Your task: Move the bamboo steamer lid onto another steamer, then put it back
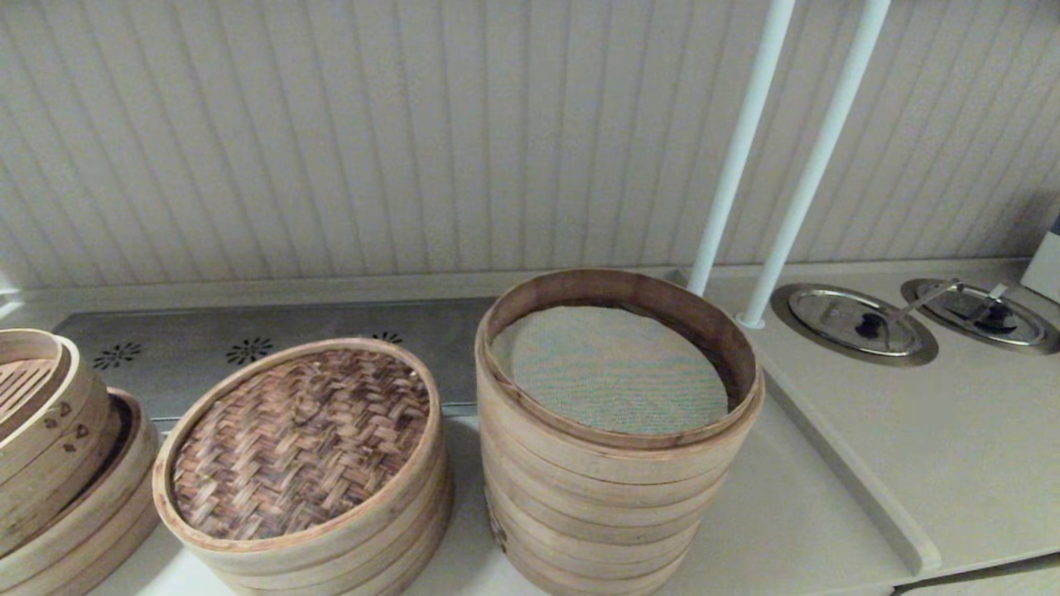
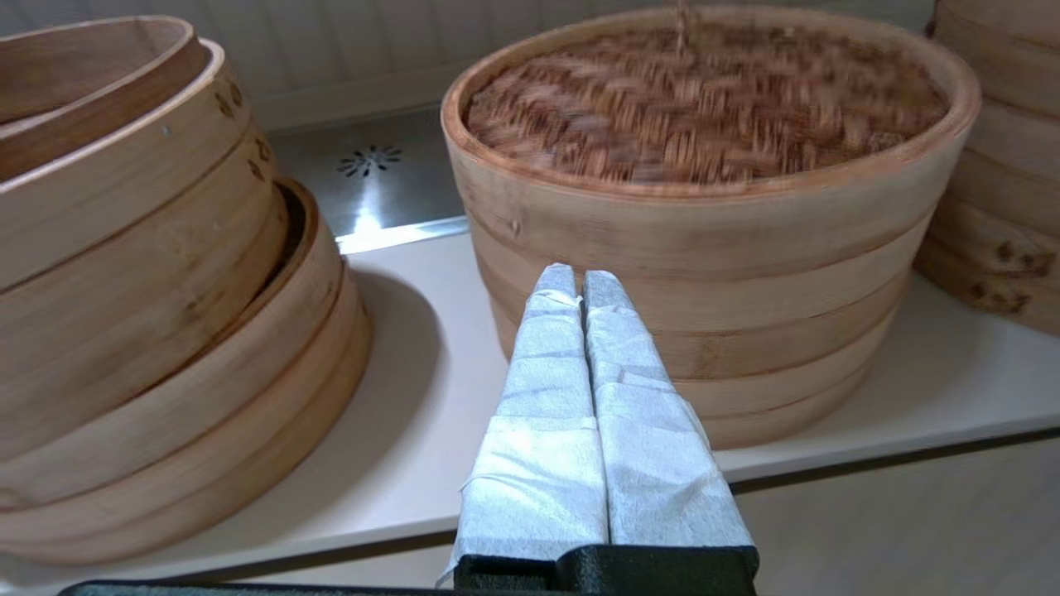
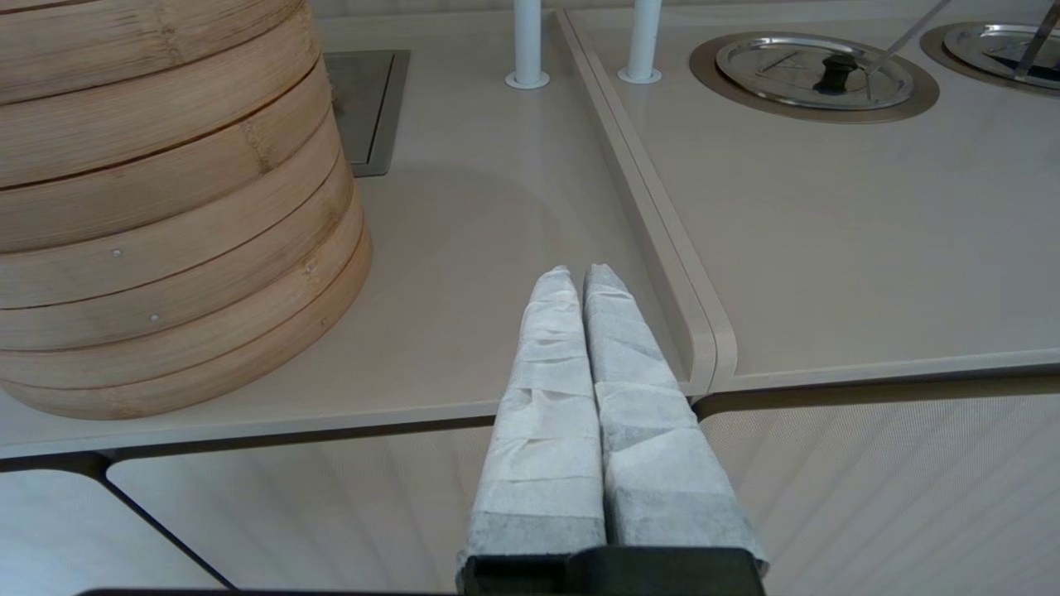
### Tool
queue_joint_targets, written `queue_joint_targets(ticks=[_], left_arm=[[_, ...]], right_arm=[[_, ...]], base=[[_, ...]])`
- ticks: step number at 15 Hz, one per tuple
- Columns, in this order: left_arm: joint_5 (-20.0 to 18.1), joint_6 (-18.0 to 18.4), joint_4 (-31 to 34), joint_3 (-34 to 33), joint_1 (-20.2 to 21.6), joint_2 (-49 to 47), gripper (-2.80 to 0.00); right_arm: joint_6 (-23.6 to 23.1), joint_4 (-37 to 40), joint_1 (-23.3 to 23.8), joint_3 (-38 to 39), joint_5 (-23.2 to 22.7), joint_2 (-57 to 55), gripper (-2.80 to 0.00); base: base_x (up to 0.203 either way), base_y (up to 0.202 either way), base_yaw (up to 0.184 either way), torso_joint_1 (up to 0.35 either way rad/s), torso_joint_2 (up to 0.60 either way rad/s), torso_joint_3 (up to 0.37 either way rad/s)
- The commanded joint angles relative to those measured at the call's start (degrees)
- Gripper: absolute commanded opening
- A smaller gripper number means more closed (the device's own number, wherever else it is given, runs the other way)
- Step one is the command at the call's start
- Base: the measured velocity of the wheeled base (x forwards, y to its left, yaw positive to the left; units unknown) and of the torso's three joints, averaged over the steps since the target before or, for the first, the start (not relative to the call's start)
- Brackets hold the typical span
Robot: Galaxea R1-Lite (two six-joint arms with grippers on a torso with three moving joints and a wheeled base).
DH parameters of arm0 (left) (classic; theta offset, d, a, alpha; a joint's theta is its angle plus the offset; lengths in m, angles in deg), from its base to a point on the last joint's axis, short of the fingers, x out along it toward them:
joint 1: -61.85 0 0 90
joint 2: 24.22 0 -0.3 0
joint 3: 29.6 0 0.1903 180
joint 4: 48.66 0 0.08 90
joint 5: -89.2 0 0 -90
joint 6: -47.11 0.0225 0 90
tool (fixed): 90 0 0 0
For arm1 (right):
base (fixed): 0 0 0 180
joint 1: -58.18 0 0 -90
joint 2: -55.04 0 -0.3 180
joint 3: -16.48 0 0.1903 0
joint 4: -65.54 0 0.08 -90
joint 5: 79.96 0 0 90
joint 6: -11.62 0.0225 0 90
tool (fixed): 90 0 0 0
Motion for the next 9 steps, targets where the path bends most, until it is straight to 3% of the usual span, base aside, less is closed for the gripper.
queue_joint_targets(ticks=[1, 9], left_arm=[[-0.1, 0.3, 0.5, -0.2, 0.0, 1.0, -2.80], [0.1, -0.1, 2.4, -0.3, 0.0, 0.9, -2.80]], right_arm=[[0.0, 0.0, 0.0, 0.1, 0.1, 0.0, -2.80], [0.0, 0.0, 0.0, 0.1, 0.0, 0.0, -2.80]], base=[[0.000, 0.000, 0.000, 0.000, 0.00, 0.000], [0.000, 0.000, 0.000, 0.000, 0.00, 0.000]])
